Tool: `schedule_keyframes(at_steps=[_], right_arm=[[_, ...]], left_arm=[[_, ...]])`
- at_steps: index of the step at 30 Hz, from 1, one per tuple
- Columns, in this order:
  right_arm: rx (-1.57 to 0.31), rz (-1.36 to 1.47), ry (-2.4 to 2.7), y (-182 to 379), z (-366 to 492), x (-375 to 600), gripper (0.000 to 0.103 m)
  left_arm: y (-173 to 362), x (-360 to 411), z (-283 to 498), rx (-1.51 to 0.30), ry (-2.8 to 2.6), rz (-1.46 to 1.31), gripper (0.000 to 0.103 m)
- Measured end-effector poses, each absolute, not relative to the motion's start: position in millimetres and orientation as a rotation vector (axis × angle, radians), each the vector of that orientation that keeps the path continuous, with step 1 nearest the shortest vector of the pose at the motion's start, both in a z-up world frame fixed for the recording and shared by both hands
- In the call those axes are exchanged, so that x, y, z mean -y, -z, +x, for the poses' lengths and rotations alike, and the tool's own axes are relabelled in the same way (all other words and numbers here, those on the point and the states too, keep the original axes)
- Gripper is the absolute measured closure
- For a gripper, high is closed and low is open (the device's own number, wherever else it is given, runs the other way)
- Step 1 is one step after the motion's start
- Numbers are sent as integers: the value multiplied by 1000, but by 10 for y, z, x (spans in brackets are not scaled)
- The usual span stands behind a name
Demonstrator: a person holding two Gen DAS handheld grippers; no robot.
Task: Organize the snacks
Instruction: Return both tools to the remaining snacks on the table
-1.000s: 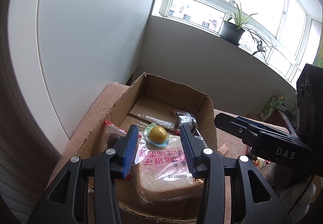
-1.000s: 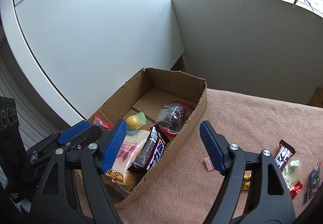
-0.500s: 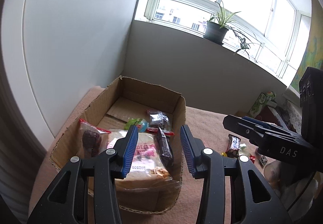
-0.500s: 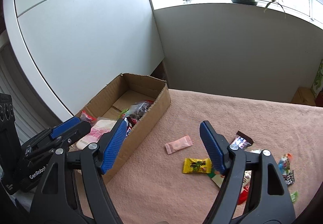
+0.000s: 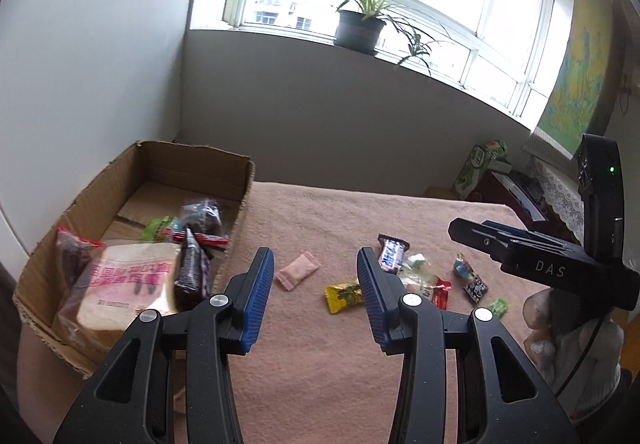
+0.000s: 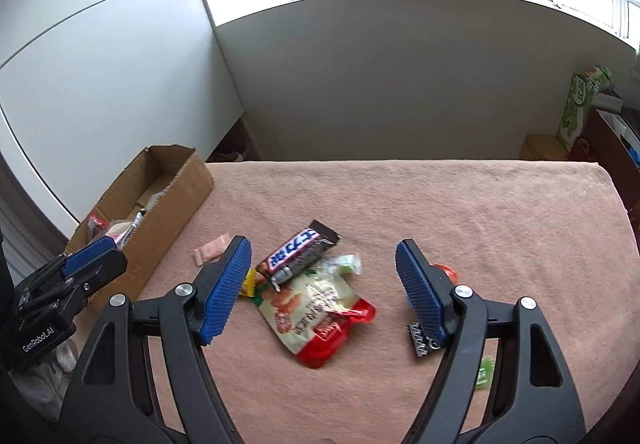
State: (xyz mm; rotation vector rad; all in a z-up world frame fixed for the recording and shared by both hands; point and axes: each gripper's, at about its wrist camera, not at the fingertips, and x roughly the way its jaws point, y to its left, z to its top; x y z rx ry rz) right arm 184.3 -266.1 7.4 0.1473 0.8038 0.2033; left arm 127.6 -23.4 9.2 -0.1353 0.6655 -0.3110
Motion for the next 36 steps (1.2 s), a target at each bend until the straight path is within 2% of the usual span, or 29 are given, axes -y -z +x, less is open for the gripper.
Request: schedule_keyframes(at_steps=[10,26,36], right_arm=[[-889,194,-160,215,1980,3205,26],[-990,273,-183,572,2157,3391,26],[-1005,226,-189,608,2192,3261,26]], left_arm=[[225,597,1637,-818,379,-150,61],[629,738,2016,-986,416,-165,61],[629,881,1808,-964,430,-9,63]])
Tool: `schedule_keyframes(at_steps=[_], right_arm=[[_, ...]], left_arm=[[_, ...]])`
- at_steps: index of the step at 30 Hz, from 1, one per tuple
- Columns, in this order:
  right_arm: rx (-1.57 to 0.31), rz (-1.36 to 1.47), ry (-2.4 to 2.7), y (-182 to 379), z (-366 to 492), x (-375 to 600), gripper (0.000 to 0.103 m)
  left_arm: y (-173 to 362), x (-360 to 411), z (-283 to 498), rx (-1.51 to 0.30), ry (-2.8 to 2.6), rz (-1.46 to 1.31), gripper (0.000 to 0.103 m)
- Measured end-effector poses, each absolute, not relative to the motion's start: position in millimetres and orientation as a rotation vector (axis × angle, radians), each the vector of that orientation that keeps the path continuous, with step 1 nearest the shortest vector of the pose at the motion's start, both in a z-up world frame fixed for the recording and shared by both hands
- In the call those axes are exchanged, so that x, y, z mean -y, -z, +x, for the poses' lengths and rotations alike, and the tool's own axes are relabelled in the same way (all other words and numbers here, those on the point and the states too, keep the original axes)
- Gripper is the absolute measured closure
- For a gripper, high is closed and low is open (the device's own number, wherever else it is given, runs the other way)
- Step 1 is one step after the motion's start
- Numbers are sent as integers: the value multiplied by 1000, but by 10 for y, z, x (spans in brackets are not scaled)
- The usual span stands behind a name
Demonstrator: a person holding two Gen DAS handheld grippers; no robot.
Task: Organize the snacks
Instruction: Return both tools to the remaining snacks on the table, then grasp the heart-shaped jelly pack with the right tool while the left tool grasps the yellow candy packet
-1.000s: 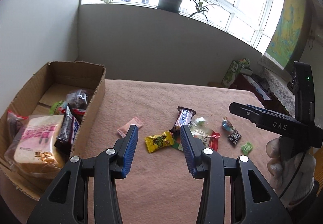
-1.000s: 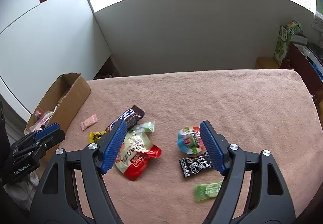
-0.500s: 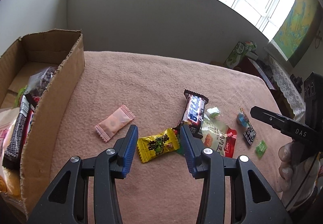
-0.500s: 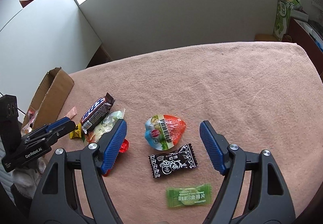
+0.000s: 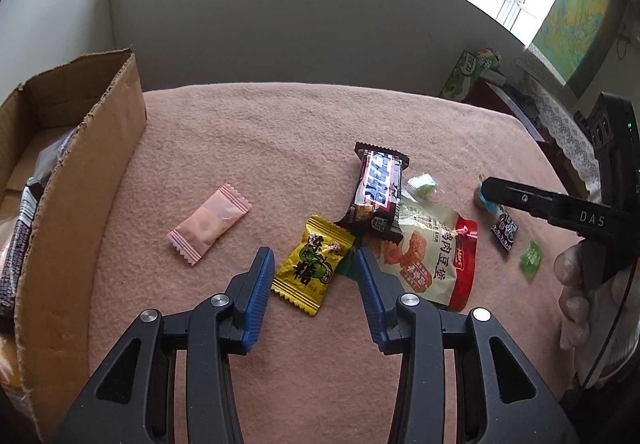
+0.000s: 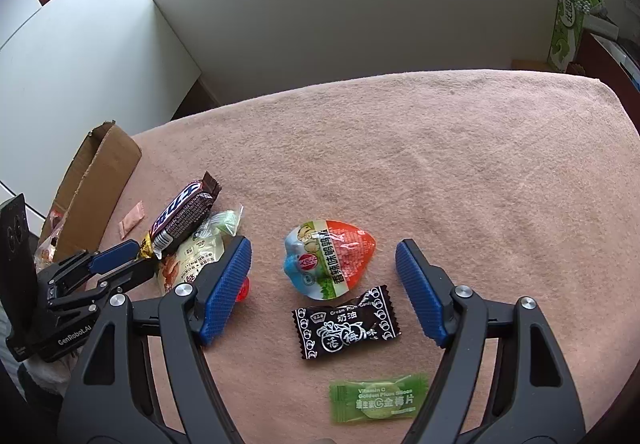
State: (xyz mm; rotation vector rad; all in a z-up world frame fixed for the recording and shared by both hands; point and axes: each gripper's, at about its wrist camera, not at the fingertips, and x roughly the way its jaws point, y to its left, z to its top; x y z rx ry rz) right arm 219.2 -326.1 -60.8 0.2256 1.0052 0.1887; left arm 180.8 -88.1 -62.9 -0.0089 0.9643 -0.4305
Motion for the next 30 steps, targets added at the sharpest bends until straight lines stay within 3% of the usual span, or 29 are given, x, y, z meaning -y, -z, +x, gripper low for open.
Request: schedule_keyframes(at_steps=[7,12,14,24,30], right_arm=[[-1013,119,-154,652,2201,3107,26],[-1008,29,-111,669,2196,2954,55],[-1004,45,-123,663,2192,2960,58],[-962,53,-112,551,2121,3009,63],[-956,51,-123,518,2082,2978,64]], left_arm=[[661,1026,1806,-943,391,94,72],[664,994,1823,-945,384,76,78],[661,1001,1828,-944,382,72,79],[603,916,1705,-921,381,69,91],[610,888,1690,-915,384,68,92]])
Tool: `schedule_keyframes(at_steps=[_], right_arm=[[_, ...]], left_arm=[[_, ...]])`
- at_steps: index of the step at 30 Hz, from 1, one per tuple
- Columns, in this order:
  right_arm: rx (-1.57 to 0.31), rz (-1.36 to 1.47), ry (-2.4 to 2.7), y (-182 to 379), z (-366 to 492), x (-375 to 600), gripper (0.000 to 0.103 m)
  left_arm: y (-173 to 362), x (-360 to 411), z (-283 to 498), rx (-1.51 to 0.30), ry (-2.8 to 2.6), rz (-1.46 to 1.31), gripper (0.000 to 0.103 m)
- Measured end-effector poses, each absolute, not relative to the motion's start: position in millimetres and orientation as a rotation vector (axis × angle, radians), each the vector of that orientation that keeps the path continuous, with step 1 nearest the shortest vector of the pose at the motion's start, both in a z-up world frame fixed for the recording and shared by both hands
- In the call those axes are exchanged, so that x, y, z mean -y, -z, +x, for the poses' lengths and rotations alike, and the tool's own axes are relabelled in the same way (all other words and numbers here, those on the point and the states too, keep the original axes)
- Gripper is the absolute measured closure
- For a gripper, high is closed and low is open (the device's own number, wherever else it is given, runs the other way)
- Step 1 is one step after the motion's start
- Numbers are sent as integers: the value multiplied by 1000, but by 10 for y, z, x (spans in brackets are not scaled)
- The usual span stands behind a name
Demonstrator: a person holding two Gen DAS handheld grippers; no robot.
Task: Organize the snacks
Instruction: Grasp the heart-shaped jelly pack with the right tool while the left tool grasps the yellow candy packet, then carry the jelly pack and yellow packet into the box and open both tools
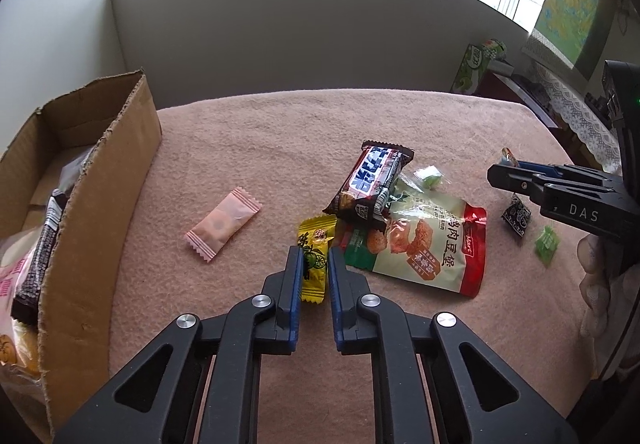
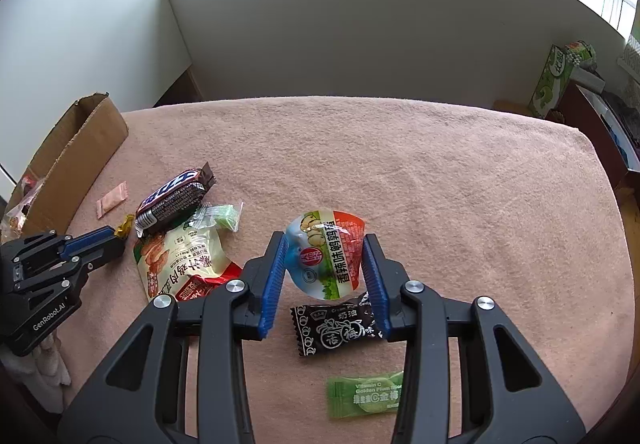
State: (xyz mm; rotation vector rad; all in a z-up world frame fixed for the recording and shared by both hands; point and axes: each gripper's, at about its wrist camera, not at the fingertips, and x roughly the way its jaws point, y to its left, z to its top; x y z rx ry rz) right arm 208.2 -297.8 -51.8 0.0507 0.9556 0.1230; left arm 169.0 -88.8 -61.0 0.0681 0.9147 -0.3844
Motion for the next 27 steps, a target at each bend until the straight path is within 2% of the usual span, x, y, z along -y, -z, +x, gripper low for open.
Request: schedule_keyframes(at_steps=[2,4,10,20,27], right_arm=[[-962,42,-127,538,2067,2954,64],[-965,34,-126,557,2073,2918,64],[-956,32,-121,540,2097,2887,64],[-882,62,-141,239,1962,2887,64],[-815,90,-193,-29,1891,2703,64]], left_arm=[[626,899,1695,-920,396,74,92],[645,891,1714,-927,390,72,85],[665,908,1726,-924,375,84,84],[569,862,1673,-909,364,37,93],[303,691,1523,-834,364,-20,93]])
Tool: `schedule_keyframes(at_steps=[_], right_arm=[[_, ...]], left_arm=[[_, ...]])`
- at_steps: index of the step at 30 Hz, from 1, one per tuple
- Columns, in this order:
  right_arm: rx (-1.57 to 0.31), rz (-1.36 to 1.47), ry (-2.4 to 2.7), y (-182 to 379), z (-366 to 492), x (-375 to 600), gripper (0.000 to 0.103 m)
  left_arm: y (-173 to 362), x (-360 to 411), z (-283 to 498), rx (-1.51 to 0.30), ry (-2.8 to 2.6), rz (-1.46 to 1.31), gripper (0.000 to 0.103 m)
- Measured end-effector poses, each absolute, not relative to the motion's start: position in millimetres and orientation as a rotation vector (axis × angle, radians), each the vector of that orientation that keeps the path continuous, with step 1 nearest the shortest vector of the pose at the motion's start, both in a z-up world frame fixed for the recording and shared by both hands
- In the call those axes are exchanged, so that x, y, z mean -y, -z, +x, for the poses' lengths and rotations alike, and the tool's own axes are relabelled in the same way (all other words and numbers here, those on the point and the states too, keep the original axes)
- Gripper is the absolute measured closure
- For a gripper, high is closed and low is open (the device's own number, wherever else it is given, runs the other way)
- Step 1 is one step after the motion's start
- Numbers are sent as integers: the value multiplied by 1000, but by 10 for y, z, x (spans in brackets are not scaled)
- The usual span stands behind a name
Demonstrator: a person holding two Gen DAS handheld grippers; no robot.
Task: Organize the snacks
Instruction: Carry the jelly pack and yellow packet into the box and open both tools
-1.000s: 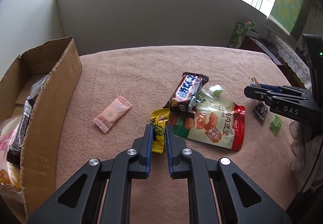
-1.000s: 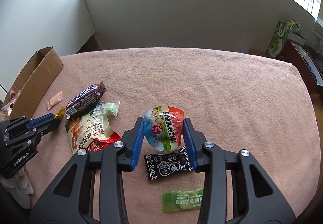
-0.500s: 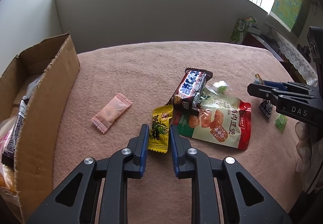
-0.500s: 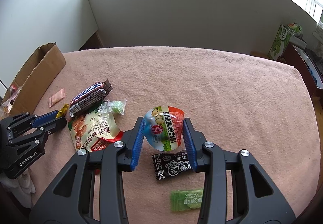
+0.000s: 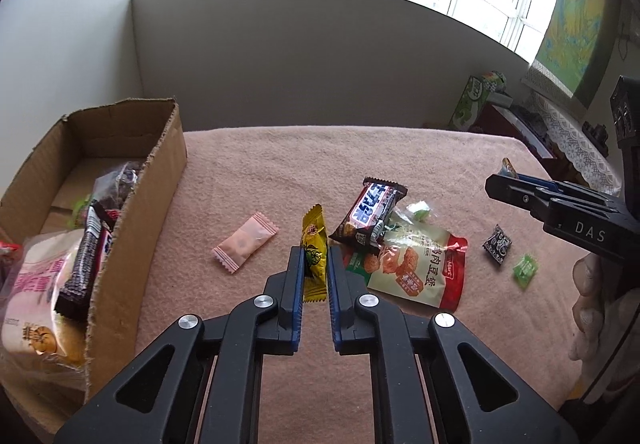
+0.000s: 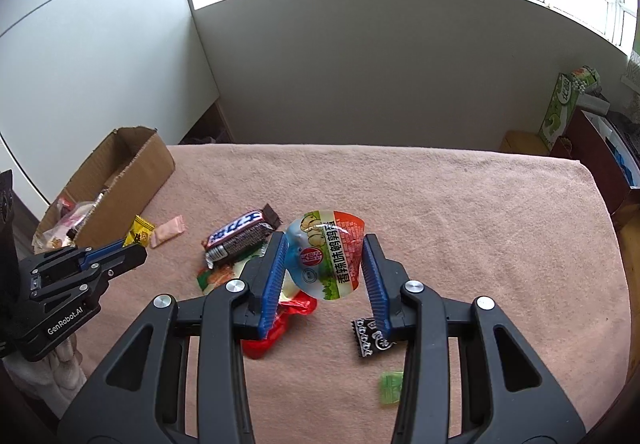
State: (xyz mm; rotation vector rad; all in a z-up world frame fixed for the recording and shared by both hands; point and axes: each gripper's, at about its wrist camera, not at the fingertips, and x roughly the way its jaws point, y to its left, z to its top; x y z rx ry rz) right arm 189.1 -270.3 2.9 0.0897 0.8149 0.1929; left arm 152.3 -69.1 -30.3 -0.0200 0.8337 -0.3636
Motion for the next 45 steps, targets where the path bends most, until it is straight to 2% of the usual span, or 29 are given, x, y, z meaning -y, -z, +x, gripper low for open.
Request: schedule_keyframes(at_steps=[12,25,37,38,39,40,41,42,43,45], right_arm=[[-779,146,-308,-272,2042,2043,64],[-788,120,-452,-202,2279,959,63],[-826,67,-530,-37,2440,296,61],[-826,62,-529,-24,2443,265,59],[-826,57,-522,-13,2445,244,48],[-821,55,-515,-9,2438,254,32],[-812,57,-506,-11,2430,254,25],[-802,59,-496,-19,2426,261,17],[-796,62,-489,-32,2419,277,16],[-796,68,-485,-51,2411,315,16]], left_arm=[[-185,243,1276,-667,324,-82,93],[-109,-592,1308,-639,189,-135,93],[-14,-969,1340,-650,137,-179,93],[0,-985,1345,-654,138,-180,93],[11,-998,1353,-658,135,-179,93],[19,-1015,1358,-658,131,-181,93],[21,-1023,1359,-656,128,-182,92],[19,-1020,1359,-657,123,-181,86],[22,-1020,1359,-658,124,-179,80],[26,-1020,1344,-651,122,-170,49]])
